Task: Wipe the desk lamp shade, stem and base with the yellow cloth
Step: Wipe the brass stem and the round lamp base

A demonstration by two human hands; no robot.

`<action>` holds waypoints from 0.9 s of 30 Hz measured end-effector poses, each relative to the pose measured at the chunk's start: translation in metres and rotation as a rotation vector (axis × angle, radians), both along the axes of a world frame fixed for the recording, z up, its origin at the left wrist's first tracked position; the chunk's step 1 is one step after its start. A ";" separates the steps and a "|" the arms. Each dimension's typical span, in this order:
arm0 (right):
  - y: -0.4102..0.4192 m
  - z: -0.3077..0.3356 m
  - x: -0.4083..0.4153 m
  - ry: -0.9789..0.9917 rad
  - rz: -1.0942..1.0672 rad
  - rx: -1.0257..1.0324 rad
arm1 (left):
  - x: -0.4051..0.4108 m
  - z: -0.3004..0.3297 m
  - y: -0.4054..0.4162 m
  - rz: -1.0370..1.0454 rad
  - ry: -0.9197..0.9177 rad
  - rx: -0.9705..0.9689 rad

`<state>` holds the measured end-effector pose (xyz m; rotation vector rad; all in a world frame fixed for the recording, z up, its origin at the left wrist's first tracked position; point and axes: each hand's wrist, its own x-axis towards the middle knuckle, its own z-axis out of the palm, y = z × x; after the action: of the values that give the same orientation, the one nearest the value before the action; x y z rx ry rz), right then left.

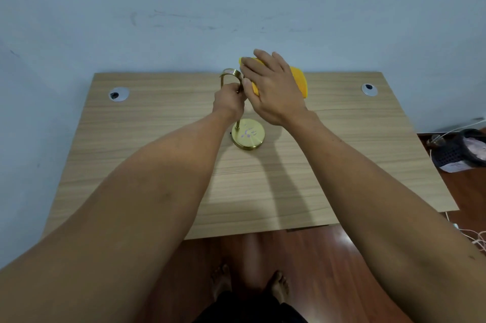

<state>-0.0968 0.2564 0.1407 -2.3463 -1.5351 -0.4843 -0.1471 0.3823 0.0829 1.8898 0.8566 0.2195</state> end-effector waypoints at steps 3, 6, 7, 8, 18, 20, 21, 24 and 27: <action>-0.016 -0.002 0.002 0.147 -0.009 0.165 | 0.003 -0.003 0.001 0.018 0.002 -0.021; -0.012 0.005 -0.003 0.382 -0.114 0.264 | 0.001 -0.003 0.000 0.030 -0.005 -0.050; -0.005 0.009 -0.004 0.358 -0.130 0.243 | 0.001 -0.001 0.000 0.032 0.001 -0.071; 0.002 0.012 -0.005 0.275 -0.133 0.189 | 0.001 0.001 0.000 0.044 -0.005 -0.109; -0.003 0.008 -0.002 -0.132 0.023 -0.143 | -0.001 0.005 0.003 -0.007 -0.005 -0.164; -0.015 0.006 0.001 -0.060 0.027 0.015 | 0.001 0.001 0.006 -0.040 0.031 -0.062; -0.020 0.003 0.000 -0.012 0.012 0.095 | 0.001 0.001 0.007 -0.044 0.027 -0.048; -0.023 -0.003 -0.009 0.142 -0.085 0.284 | 0.002 0.001 0.007 -0.048 0.013 -0.044; -0.014 -0.004 -0.017 0.252 -0.207 0.447 | 0.002 0.001 0.008 -0.044 0.025 -0.043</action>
<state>-0.1136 0.2424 0.1367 -2.1221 -0.9600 -0.4957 -0.1454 0.3899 0.0836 1.8726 0.8299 0.1498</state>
